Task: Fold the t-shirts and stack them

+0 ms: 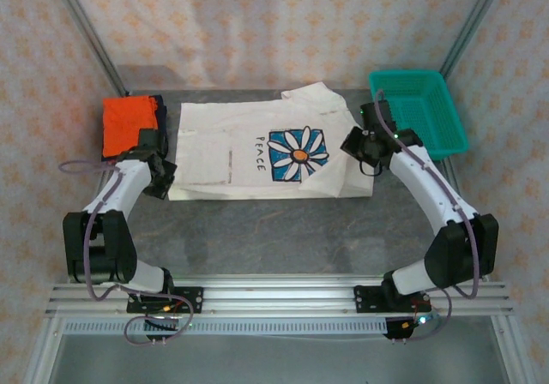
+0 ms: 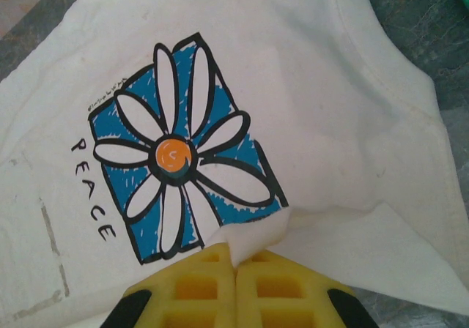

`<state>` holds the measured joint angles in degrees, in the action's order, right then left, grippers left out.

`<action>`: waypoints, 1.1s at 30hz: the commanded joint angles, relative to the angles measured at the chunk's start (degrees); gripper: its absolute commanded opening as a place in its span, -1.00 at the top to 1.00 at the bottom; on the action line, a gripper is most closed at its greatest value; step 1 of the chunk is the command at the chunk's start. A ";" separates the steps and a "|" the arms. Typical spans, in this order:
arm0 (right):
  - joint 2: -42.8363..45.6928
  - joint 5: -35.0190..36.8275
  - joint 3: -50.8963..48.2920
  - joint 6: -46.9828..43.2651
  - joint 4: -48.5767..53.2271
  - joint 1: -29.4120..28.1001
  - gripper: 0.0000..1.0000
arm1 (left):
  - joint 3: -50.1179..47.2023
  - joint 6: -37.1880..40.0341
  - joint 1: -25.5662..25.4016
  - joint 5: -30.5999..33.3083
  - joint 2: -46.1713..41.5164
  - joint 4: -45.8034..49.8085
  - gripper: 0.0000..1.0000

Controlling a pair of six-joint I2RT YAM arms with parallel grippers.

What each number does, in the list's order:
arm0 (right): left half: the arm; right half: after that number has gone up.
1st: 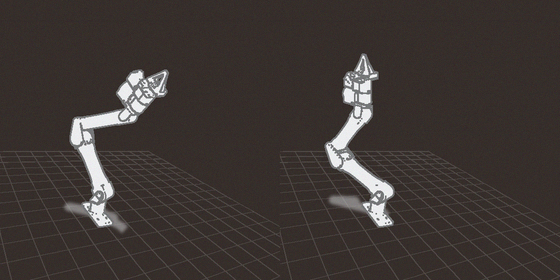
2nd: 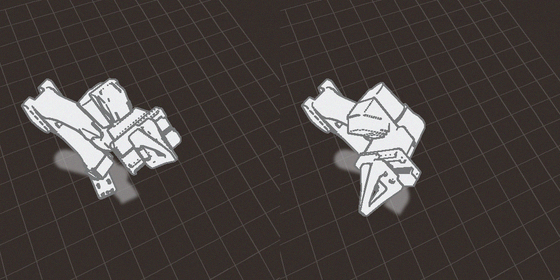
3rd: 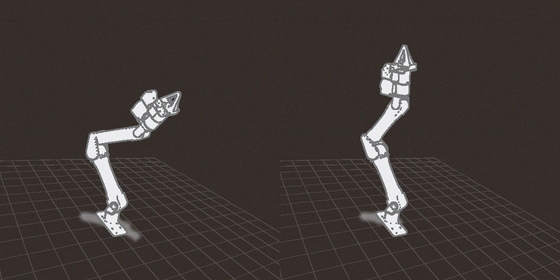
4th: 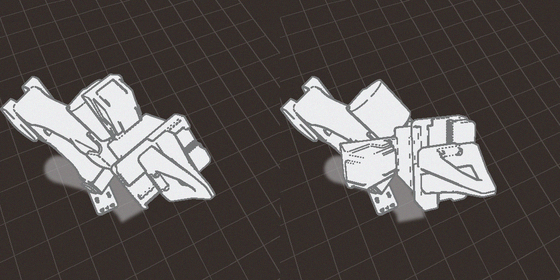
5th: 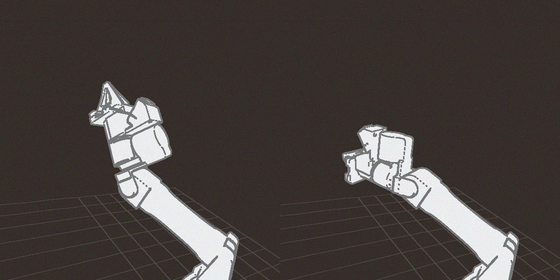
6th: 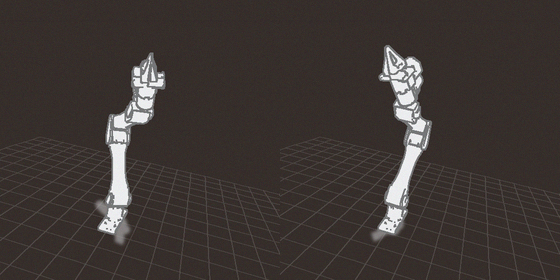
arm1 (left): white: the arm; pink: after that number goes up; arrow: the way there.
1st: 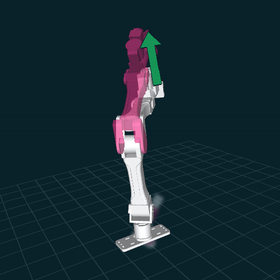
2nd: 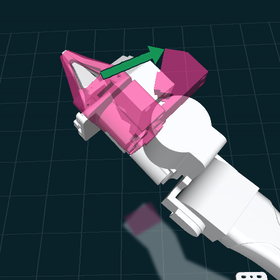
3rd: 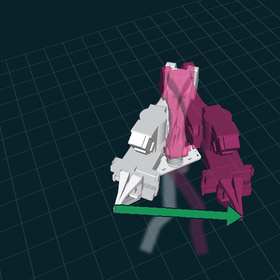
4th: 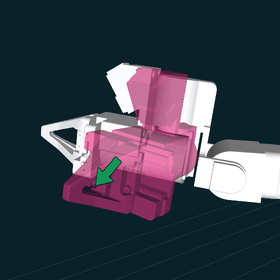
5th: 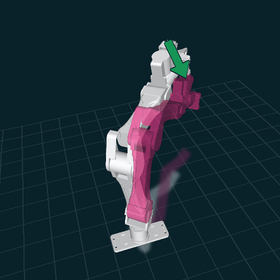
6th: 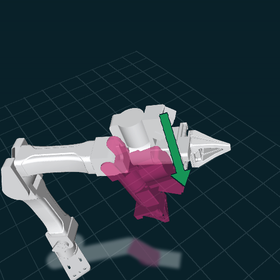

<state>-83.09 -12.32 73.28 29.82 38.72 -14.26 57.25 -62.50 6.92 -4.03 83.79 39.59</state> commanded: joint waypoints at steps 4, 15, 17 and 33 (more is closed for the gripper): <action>-3.48 -0.39 4.85 -2.06 -1.48 1.17 1.00 | 3.83 1.11 0.82 2.54 2.61 1.02 1.00; -10.44 -0.37 11.19 -3.42 -2.10 2.39 1.00 | 10.07 1.74 0.82 2.70 8.84 1.86 1.00; -11.57 -0.47 12.27 -3.38 -2.26 2.48 1.00 | 10.93 1.80 0.81 2.80 9.85 1.98 1.00; -18.05 0.64 19.07 -3.64 -1.72 3.28 1.00 | 16.89 2.55 0.80 2.55 16.38 1.98 1.00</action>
<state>-100.71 -13.34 89.82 26.92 37.26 -11.42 71.81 -61.32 6.92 -3.60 99.31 40.10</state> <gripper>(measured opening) 0.043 0.038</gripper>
